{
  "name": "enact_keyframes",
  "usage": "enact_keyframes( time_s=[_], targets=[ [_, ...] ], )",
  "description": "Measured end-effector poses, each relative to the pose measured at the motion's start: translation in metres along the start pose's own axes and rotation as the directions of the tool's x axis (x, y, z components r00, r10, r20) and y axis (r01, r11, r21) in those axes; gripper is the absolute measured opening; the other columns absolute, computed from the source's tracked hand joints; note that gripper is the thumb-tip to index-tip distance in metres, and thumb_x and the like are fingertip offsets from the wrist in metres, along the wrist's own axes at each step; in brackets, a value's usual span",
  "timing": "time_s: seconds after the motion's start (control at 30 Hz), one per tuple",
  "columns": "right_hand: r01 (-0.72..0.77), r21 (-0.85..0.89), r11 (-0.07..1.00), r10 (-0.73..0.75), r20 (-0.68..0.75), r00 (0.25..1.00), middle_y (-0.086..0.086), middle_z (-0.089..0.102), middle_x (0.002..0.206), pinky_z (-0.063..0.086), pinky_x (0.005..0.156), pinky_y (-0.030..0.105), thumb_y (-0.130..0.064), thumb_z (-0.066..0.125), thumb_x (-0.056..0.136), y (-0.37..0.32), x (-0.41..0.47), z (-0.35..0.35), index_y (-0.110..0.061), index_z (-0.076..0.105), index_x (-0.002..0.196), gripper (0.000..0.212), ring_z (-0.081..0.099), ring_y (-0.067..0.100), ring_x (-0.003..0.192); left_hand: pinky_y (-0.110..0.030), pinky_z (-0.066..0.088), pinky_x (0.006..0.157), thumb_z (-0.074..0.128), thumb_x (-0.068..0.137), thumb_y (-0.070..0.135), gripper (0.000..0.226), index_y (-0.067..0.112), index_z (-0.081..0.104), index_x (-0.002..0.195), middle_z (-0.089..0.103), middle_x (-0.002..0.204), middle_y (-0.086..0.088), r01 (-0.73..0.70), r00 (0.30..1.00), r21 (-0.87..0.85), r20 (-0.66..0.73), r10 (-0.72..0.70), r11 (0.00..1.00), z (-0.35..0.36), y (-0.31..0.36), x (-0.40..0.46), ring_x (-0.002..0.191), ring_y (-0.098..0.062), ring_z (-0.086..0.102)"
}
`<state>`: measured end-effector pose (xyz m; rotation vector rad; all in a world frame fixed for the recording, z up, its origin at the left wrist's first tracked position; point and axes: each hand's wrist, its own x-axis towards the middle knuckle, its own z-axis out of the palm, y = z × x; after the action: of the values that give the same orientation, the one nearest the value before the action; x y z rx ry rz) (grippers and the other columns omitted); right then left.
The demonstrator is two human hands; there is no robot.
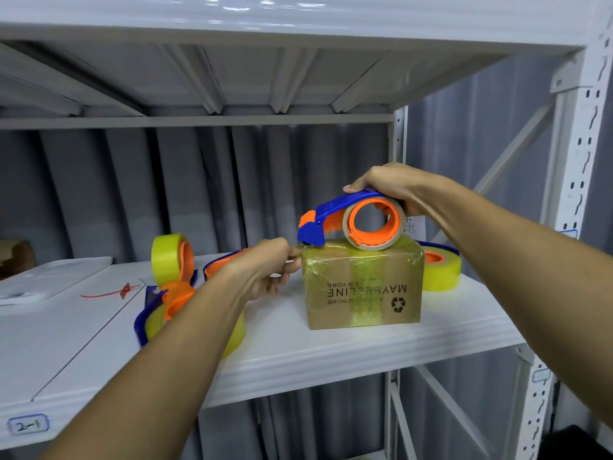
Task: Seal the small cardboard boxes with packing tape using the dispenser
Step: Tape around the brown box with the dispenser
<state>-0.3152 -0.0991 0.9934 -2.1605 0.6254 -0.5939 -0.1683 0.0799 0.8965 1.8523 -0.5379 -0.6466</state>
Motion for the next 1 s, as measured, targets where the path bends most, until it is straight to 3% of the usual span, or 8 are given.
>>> enact_keyframes(
  time_s=[0.07, 0.13, 0.23, 0.37, 0.43, 0.6, 0.77, 1.0],
  targets=[
    [0.005, -0.021, 1.0, -0.005, 0.013, 1.0, -0.005, 0.07, 0.064, 0.05, 0.053, 0.023, -0.041, 0.071, 0.086, -0.003, 0.001, 0.002, -0.028, 0.081, 0.072, 0.022, 0.062, 0.009, 0.052, -0.025, 0.044, 0.059, 0.057, 0.085, 0.025, 0.02, 0.024, 0.066, 0.103, 0.068, 0.087, 0.006, -0.05, 0.997, 0.007, -0.052, 0.05, 0.999, 0.004, 0.002, -0.004, 0.075, -0.016, 0.053],
    [0.007, -0.037, 0.999, -0.006, 0.016, 1.0, -0.005, 0.07, 0.063, 0.05, 0.053, 0.023, -0.042, 0.072, 0.085, -0.005, 0.001, 0.003, -0.034, 0.079, 0.064, 0.024, 0.062, 0.008, 0.049, -0.032, 0.052, 0.069, 0.062, 0.086, 0.026, 0.029, 0.023, 0.055, 0.114, 0.059, 0.106, -0.001, -0.093, 0.987, 0.016, -0.129, 0.094, 0.996, 0.004, 0.0, -0.005, 0.082, -0.021, 0.052],
    [0.0, -0.029, 1.0, 0.0, 0.01, 1.0, -0.005, 0.07, 0.061, 0.05, 0.05, 0.021, -0.042, 0.072, 0.086, -0.003, 0.002, 0.003, -0.028, 0.078, 0.062, 0.029, 0.061, 0.008, 0.046, -0.034, 0.055, 0.076, 0.066, 0.09, 0.021, 0.008, 0.023, 0.064, 0.098, 0.06, 0.101, 0.002, -0.207, 0.963, -0.069, -0.189, 0.191, 0.976, 0.007, -0.009, -0.005, 0.083, -0.019, 0.054],
    [-0.003, -0.018, 1.0, 0.003, 0.004, 1.0, -0.004, 0.067, 0.059, 0.048, 0.046, 0.02, -0.041, 0.071, 0.086, -0.001, 0.004, 0.003, -0.024, 0.074, 0.076, 0.02, 0.059, 0.007, 0.043, -0.021, 0.051, 0.066, 0.068, 0.094, 0.013, 0.018, 0.027, 0.075, 0.087, 0.074, 0.079, 0.018, -0.512, 0.83, -0.074, -0.297, 0.471, 0.856, 0.018, -0.021, -0.008, 0.079, 0.003, 0.067],
    [-0.006, -0.017, 1.0, 0.006, 0.003, 1.0, -0.004, 0.066, 0.058, 0.048, 0.046, 0.02, -0.041, 0.071, 0.086, 0.0, 0.006, 0.002, -0.024, 0.074, 0.078, 0.019, 0.058, 0.007, 0.043, -0.02, 0.048, 0.063, 0.068, 0.094, 0.017, 0.017, 0.03, 0.075, 0.085, 0.071, 0.074, 0.026, -0.575, 0.783, -0.024, -0.307, 0.541, 0.818, 0.023, -0.024, -0.013, 0.071, 0.013, 0.063],
    [-0.003, -0.012, 1.0, 0.003, 0.012, 1.0, -0.004, 0.066, 0.06, 0.048, 0.051, 0.024, -0.042, 0.07, 0.086, 0.003, 0.011, 0.003, -0.023, 0.075, 0.085, 0.019, 0.057, 0.009, 0.049, -0.024, 0.047, 0.066, 0.066, 0.092, 0.027, 0.014, 0.023, 0.071, 0.079, 0.07, 0.073, 0.013, -0.603, 0.759, 0.037, -0.28, 0.588, 0.797, 0.032, -0.027, -0.027, 0.073, 0.001, 0.063],
    [-0.006, -0.029, 1.0, 0.007, 0.032, 0.999, 0.0, 0.069, 0.07, 0.051, 0.058, 0.025, -0.045, 0.068, 0.087, 0.003, 0.011, 0.001, -0.018, 0.072, 0.096, 0.029, 0.06, 0.013, 0.059, -0.025, 0.043, 0.066, 0.07, 0.089, 0.038, 0.02, 0.02, 0.063, 0.095, 0.068, 0.095, 0.004, -0.563, 0.779, 0.043, -0.306, 0.547, 0.825, 0.044, -0.025, -0.026, 0.089, -0.01, 0.064],
    [-0.002, 0.005, 1.0, 0.002, -0.004, 1.0, -0.003, 0.072, 0.065, 0.048, 0.044, 0.02, -0.045, 0.071, 0.084, 0.002, 0.008, -0.003, -0.02, 0.073, 0.09, 0.026, 0.065, 0.009, 0.047, -0.028, 0.038, 0.062, 0.062, 0.094, 0.037, 0.02, 0.018, 0.054, 0.092, 0.064, 0.083, 0.006, -0.544, 0.798, 0.035, -0.286, 0.53, 0.838, 0.049, -0.023, -0.024, 0.077, -0.009, 0.059]
  ],
)
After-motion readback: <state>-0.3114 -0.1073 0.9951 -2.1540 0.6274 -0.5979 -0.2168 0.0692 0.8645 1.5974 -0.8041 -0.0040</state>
